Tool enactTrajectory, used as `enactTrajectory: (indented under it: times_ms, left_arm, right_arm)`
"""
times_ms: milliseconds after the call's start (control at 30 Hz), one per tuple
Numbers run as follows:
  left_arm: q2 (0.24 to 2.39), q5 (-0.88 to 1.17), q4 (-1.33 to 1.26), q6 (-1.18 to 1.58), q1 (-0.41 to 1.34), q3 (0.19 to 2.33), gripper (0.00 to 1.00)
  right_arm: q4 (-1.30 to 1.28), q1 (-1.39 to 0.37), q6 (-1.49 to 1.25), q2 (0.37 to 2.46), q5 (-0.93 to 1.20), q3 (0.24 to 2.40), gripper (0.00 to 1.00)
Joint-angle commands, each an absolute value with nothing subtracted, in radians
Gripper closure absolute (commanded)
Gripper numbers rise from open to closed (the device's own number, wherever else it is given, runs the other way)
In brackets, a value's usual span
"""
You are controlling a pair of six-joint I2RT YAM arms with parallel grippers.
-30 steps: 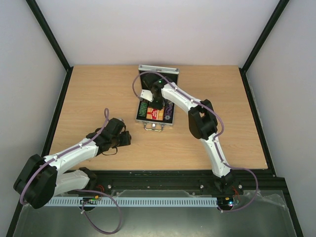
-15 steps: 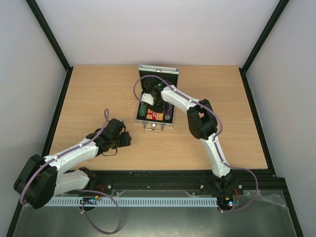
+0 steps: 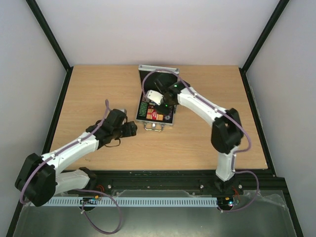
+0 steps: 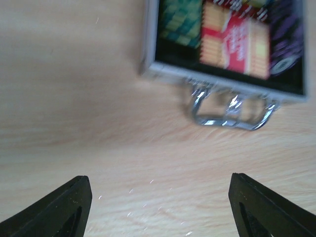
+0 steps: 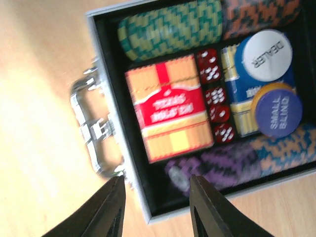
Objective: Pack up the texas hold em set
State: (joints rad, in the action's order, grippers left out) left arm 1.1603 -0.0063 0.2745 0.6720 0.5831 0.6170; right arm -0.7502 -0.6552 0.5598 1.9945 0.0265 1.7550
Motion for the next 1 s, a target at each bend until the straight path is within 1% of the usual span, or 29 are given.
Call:
enactTrajectory:
  times_ms: [0, 133, 233, 333, 467, 567, 667, 800, 967]
  left_arm:
    - [1.176, -0.027, 0.315, 0.618, 0.557, 0.741, 0.19]
    - [1.209, 0.010, 0.313, 0.596, 0.477, 0.843, 0.18]
    - [1.255, 0.087, 0.292, 0.589, 0.402, 0.917, 0.18]
    - [1.297, 0.181, 0.250, 0.586, 0.346, 0.989, 0.17]
    - [1.361, 0.298, 0.205, 0.600, 0.302, 1.086, 0.15]
    - [1.389, 0.311, 0.196, 0.595, 0.291, 1.156, 0.17]
    - [1.414, 0.306, 0.177, 0.597, 0.273, 1.206, 0.22]
    - [1.468, 0.322, 0.161, 0.615, 0.250, 1.271, 0.25]
    - [1.500, 0.339, 0.029, 0.637, 0.250, 1.261, 0.28]
  right_arm:
    - [-0.740, -0.661, 0.490, 1.813, 0.152, 1.546, 0.59]
    - [-0.675, -0.653, 0.452, 1.638, 0.194, 1.366, 0.51]
    - [-0.620, -0.611, 0.415, 1.516, 0.253, 1.261, 0.45]
    - [-0.561, -0.526, 0.366, 1.431, 0.317, 1.166, 0.37]
    - [-0.506, -0.387, 0.294, 1.395, 0.416, 1.082, 0.33]
    - [-0.503, -0.279, 0.252, 1.386, 0.503, 1.110, 0.31]
    - [-0.505, -0.186, 0.221, 1.383, 0.593, 1.175, 0.23]
    - [-0.505, -0.158, 0.175, 1.416, 0.655, 1.267, 0.20]
    - [-0.491, -0.150, 0.113, 1.471, 0.672, 1.396, 0.18]
